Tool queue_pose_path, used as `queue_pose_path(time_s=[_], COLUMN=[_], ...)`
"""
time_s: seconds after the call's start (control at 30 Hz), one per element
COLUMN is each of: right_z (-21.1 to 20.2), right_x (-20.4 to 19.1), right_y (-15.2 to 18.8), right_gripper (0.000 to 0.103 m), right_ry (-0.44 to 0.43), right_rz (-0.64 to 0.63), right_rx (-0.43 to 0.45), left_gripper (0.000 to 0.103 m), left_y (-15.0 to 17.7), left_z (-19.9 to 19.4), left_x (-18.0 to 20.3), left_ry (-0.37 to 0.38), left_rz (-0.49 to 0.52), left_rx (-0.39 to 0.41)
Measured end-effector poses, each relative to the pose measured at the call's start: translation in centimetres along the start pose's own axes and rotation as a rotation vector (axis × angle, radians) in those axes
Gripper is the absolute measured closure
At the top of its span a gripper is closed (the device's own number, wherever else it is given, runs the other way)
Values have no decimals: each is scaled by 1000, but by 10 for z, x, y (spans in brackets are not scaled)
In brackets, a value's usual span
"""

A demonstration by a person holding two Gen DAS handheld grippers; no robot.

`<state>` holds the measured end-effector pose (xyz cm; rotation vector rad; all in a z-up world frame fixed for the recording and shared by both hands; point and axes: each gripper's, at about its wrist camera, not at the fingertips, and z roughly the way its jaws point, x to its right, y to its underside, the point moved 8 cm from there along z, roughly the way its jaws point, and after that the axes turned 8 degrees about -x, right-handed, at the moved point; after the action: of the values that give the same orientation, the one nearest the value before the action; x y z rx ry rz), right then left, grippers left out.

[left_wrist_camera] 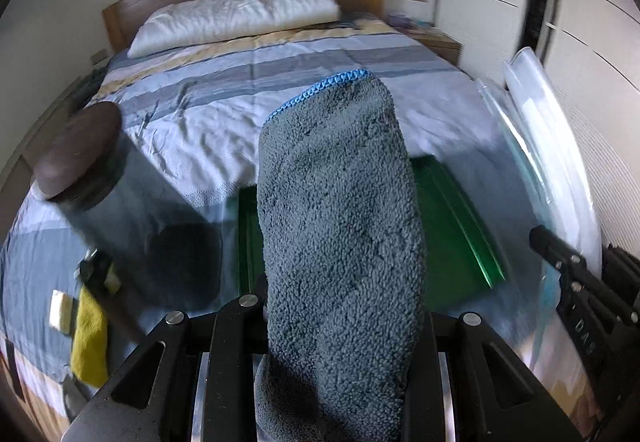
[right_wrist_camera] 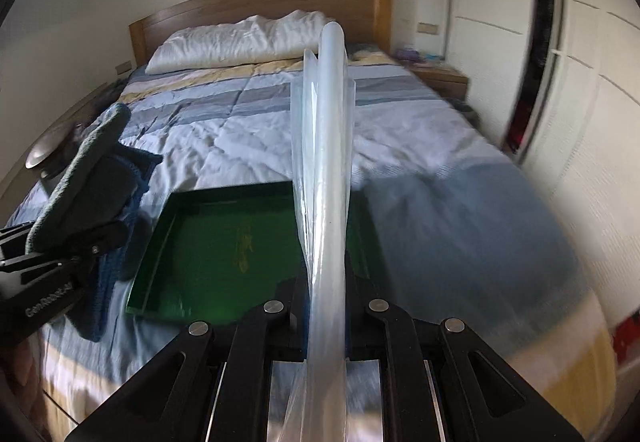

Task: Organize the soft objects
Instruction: 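Lift the towel with the left gripper while the right gripper carries the plastic strip toward the green tray, then lower the towel into the green tray with the left gripper while the right gripper lowers the strip beside it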

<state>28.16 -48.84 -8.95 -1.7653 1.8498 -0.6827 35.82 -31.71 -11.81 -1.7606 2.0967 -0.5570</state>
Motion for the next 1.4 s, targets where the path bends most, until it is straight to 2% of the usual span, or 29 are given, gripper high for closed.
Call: queue_pose_path(time_s=[0.1, 0.3, 0.5, 0.67, 0.8, 1.1, 1.2, 1.3, 1.4], right_z=[50, 132, 188, 204, 219, 221, 223, 220, 218], right_x=[6, 3, 4, 6, 7, 1, 3, 5, 5], right_y=[-18, -41, -61, -60, -66, -63, -63, -62, -64], right_gripper=[93, 93, 93, 92, 92, 92, 84, 62, 58], right_ry=[-36, -50, -61, -58, -38, -12, 10, 10, -2], right_rz=[-6, -25, -43, -56, -61, -78, -76, -64, -61], right_rx=[-35, -122, -185, -217, -235, -224, -219, -211, -205], left_gripper=[79, 79, 78, 78, 78, 76, 73, 73, 72], left_y=[-10, -10, -3, 4, 4, 2, 0, 0, 0], left_z=[33, 85, 126, 142, 149, 157, 155, 153, 152], left_x=[-6, -3, -8, -12, -11, -13, -12, -9, -9], left_ry=[-41, -81, -95, -93, -96, -106, -110, -107, -111], left_rz=[-39, -55, -86, -107, -110, -104, -99, -95, -91], left_rx=[-15, -69, -141, -188, -198, -201, -186, -176, -173])
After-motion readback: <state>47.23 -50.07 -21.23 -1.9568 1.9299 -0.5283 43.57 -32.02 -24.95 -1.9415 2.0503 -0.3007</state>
